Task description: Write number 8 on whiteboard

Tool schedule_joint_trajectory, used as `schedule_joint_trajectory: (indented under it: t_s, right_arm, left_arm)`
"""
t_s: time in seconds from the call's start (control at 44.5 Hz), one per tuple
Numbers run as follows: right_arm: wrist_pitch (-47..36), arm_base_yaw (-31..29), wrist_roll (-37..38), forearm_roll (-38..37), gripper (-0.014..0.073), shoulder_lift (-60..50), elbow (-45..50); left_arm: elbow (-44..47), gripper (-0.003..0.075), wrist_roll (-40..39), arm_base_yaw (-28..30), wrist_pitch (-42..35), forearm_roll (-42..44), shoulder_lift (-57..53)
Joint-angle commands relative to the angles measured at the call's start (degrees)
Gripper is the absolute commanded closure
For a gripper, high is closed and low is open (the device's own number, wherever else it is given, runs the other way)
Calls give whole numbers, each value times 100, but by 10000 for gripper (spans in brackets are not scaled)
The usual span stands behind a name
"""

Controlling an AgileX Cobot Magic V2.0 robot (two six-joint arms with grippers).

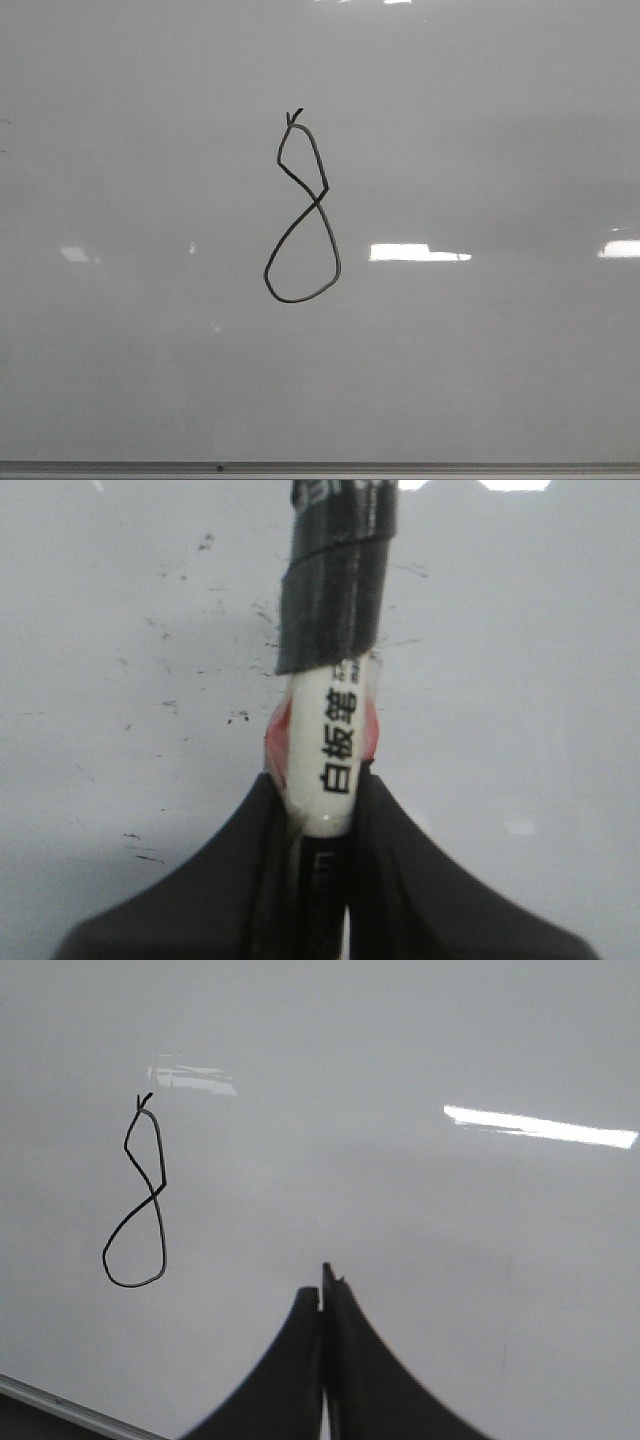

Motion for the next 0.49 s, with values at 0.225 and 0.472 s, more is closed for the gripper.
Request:
schedule_joint_trajectory:
  t_s: [0.225,0.472]
  right_arm:
    - [-388,-35,5,94,662,16,-129]
    - [-389,-35,5,90,662,16,-129]
  left_arm:
    - [-290,739,-231,-969,-2248,-48,1183]
    - [-595,739,-1027,-1012,-2467,75,1707]
